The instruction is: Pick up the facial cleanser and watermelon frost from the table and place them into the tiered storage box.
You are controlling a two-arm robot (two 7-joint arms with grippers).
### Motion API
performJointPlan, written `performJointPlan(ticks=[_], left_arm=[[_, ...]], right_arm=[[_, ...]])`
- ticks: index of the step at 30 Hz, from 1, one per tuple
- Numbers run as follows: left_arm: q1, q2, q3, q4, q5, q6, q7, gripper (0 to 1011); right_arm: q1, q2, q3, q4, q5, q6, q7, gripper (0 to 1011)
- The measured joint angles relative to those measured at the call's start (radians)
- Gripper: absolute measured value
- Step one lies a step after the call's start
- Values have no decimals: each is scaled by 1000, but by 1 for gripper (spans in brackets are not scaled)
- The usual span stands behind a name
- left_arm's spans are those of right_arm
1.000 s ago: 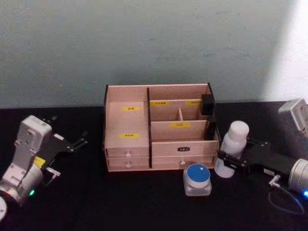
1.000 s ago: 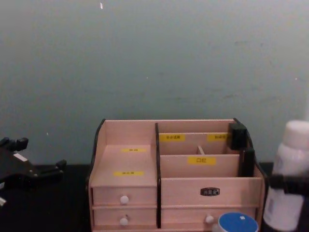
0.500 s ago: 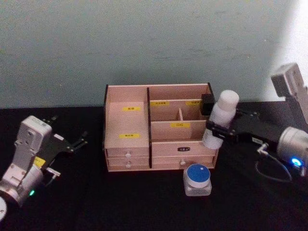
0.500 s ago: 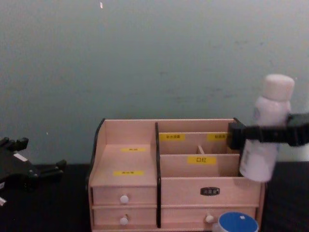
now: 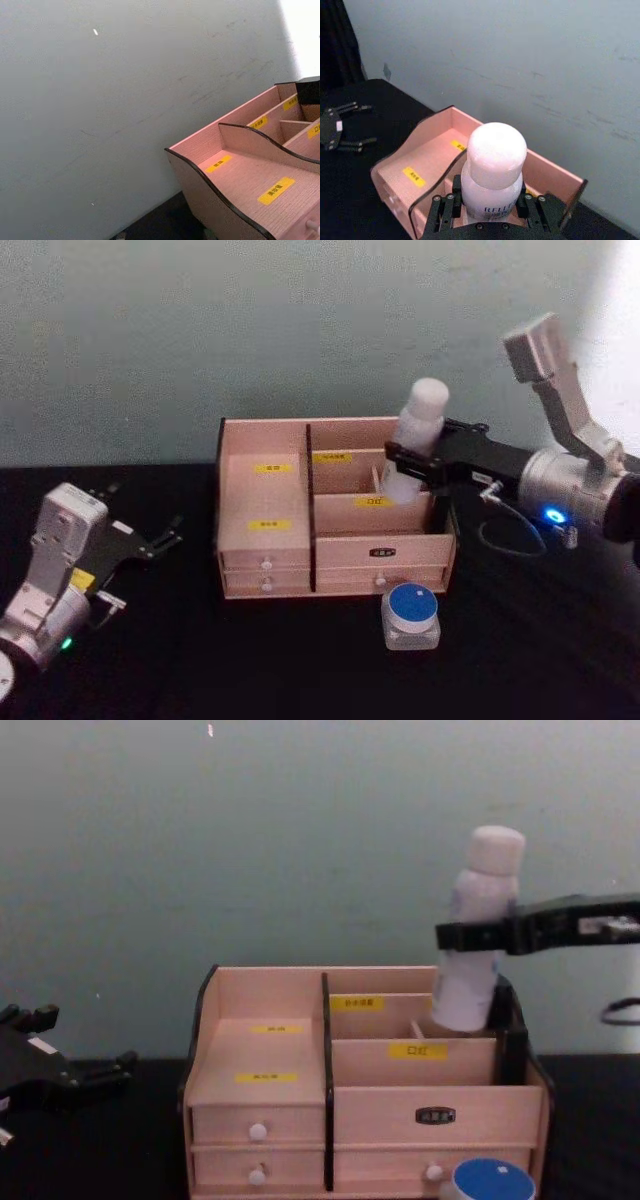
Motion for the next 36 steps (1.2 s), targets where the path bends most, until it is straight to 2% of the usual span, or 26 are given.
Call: performJointPlan(ticks=[8, 19, 36], left_arm=[[0, 0, 0, 0, 0, 0, 0, 1001], [0, 0, 0, 0, 0, 0, 0, 1001], [0, 0, 0, 0, 0, 0, 0, 1001]], right_arm=[[67, -59, -41, 88, -18, 6, -4, 593], [123, -113, -76, 164, -36, 6, 3, 593], [176, -168, -88, 261, -65, 9, -1, 593]])
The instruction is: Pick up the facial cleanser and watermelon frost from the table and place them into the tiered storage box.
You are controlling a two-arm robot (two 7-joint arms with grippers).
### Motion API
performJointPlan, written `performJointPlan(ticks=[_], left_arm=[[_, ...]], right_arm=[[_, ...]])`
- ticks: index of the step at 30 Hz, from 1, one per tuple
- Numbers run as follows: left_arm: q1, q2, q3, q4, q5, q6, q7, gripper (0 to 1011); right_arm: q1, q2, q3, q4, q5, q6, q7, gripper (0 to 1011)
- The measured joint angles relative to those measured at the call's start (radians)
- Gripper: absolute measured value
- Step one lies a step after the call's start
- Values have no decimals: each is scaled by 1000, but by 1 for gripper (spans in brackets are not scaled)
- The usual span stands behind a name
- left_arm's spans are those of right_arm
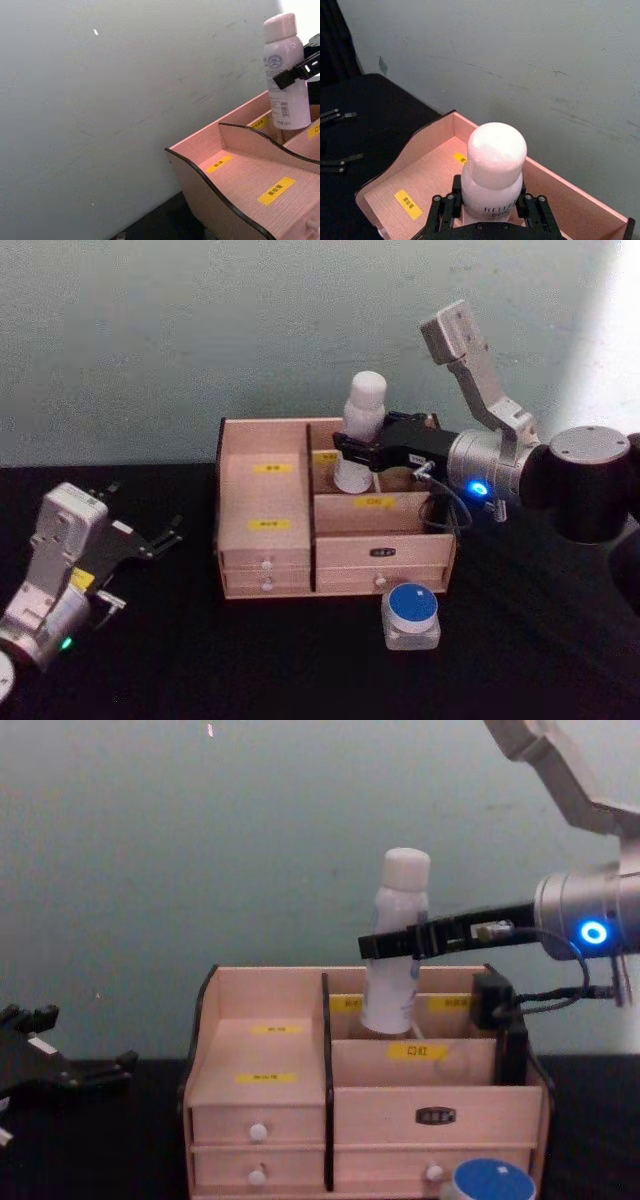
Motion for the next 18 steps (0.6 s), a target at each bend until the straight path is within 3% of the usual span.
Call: performJointPlan(ticks=[18], left_arm=[[0, 0, 0, 0, 0, 0, 0, 1001]], right_arm=[[14, -39, 3, 67, -34, -23, -2, 593]])
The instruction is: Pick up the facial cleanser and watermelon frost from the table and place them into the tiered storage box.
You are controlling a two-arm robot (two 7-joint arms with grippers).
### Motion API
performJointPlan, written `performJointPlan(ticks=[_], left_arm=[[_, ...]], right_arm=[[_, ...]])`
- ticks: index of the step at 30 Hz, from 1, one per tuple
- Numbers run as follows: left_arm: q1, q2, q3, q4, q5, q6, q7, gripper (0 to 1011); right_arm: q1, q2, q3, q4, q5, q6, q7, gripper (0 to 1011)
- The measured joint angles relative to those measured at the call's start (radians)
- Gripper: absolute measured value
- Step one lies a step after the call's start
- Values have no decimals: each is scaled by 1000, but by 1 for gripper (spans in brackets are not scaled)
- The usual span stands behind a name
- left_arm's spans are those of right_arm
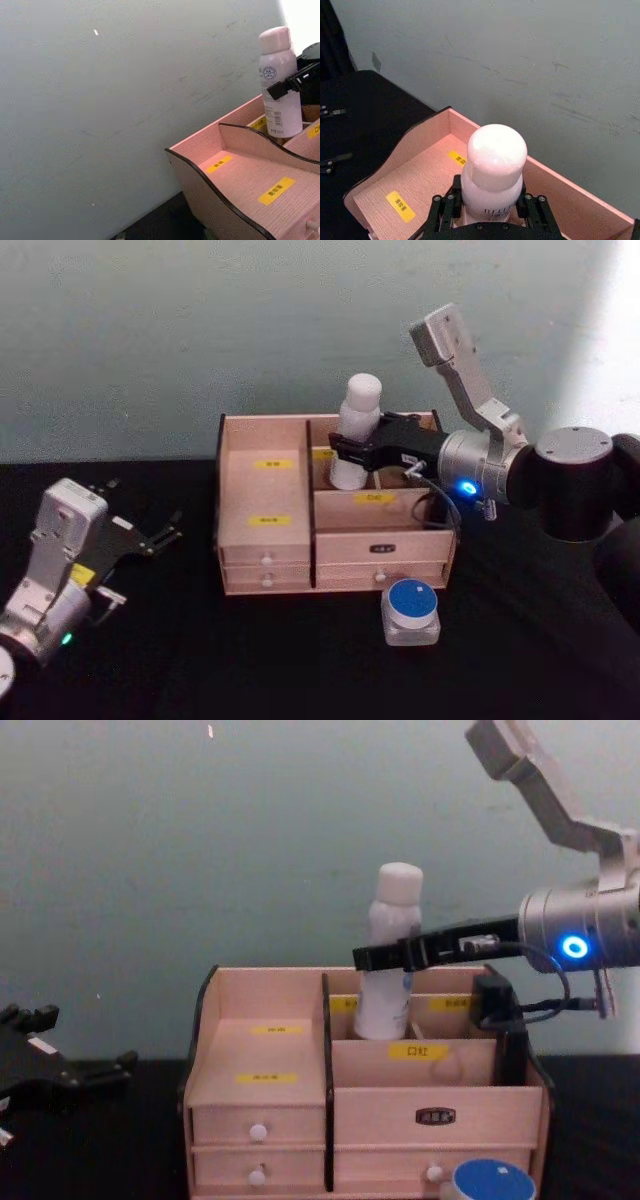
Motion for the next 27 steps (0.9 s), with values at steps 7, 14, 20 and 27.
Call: performJointPlan(ticks=[7, 14, 20, 27], left_arm=[[0, 0, 0, 0, 0, 0, 0, 1001], [0, 0, 0, 0, 0, 0, 0, 1001], [0, 0, 0, 0, 0, 0, 0, 1001], [0, 0, 0, 0, 0, 0, 0, 1002]], right_arm=[[-3, -9, 1, 20, -10, -3, 4, 593], [-4, -22, -1, 49, -22, -5, 5, 593], [0, -36, -3, 80, -40, -14, 3, 593], [4, -49, -1, 103, -58, -22, 1, 593]])
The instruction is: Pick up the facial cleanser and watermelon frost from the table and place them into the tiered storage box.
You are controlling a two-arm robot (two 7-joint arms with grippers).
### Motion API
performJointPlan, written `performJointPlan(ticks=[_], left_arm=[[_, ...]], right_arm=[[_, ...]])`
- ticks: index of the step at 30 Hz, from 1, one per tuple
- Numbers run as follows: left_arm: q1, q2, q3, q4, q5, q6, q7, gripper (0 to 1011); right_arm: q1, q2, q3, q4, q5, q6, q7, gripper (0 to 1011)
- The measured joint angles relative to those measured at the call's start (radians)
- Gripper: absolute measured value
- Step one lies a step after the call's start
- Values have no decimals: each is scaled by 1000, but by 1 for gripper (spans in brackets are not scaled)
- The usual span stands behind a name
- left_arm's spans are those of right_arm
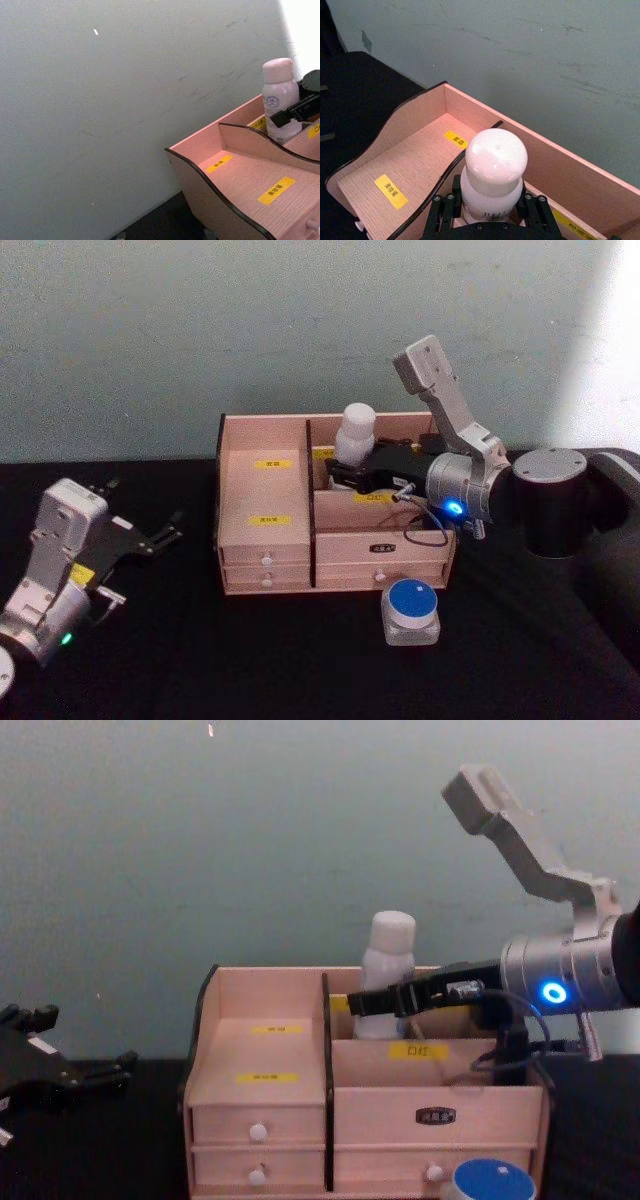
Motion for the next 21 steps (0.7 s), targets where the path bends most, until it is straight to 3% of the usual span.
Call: performJointPlan(ticks=[8, 21], left_arm=[[0, 0, 0, 0, 0, 0, 0, 1001], [0, 0, 0, 0, 0, 0, 0, 1001]], right_arm=[[0, -11, 6, 12, -22, -11, -4, 593], [0, -10, 6, 12, -20, -9, -4, 626]])
